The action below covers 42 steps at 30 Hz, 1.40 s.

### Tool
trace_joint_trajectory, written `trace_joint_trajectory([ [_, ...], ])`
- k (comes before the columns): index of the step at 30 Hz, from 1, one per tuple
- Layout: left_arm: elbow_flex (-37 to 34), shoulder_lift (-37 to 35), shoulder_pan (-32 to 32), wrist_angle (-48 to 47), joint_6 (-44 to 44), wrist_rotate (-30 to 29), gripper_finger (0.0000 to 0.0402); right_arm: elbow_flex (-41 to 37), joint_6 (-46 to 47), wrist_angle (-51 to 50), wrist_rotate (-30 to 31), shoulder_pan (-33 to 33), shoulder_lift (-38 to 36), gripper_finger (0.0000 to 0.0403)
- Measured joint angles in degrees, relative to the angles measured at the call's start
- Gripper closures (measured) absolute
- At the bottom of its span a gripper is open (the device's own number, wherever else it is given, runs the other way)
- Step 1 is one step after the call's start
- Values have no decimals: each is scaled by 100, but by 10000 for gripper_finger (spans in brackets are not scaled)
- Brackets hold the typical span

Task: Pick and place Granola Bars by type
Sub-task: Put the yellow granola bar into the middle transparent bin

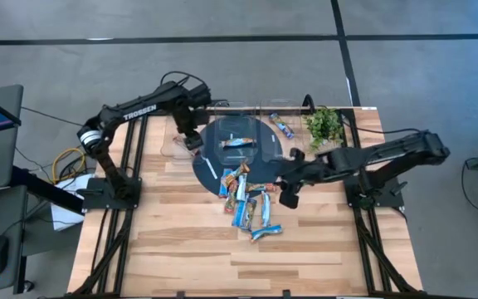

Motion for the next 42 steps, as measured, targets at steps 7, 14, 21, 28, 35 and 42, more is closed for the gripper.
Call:
trace_joint_trajectory([
  [7,99,-777,-844,435,-83,559,222,-2,-341,231,-219,-158,1005,278],
  [14,97,-1789,-1839,673,-382,56,222,-3,-481,409,-1177,-349,1654,278],
  [21,89,-2452,-2657,697,-992,-1305,222,-2,439,762,-1758,-148,1804,278],
  [28,-235,-2873,-2989,607,-1343,-1850,222,0,3300,403,-1497,0,1693,278],
  [35,-718,-3120,-3013,428,-1255,-1867,222,0,2373,1270,-1634,831,1682,278],
  [42,-1199,-3270,-3013,458,-1121,-1840,222,0,1420,1477,-836,1448,1724,278],
])
